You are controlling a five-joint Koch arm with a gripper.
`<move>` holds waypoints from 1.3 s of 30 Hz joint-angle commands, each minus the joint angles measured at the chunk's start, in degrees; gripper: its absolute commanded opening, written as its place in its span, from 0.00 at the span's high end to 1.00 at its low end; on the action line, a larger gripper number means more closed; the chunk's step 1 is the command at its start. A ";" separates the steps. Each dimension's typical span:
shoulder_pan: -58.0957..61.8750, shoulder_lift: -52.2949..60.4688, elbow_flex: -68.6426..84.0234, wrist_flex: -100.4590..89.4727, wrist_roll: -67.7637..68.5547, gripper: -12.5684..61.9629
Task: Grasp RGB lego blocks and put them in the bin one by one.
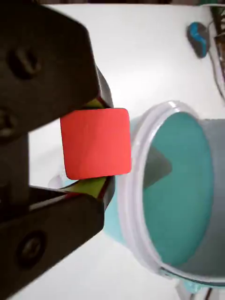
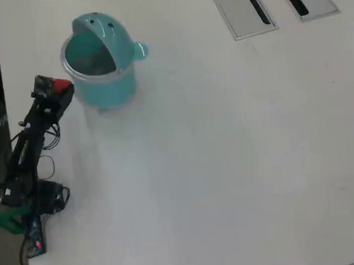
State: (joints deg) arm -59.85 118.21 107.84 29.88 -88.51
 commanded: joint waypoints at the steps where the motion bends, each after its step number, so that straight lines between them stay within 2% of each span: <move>1: -0.53 1.14 -6.94 0.00 0.09 0.70; 8: -0.97 -6.06 -18.46 1.23 0.09 0.70; 11: -0.97 -13.89 -29.09 2.20 0.09 0.70; 18: -0.79 -23.82 -40.34 2.29 0.00 0.70; 23: 0.70 -35.42 -53.00 2.02 -0.44 0.70; 36: 3.16 -40.61 -55.28 -1.32 -3.16 0.69; 39: 4.04 -40.96 -55.28 -1.41 -6.77 0.62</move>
State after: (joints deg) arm -56.43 76.29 58.10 32.78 -92.72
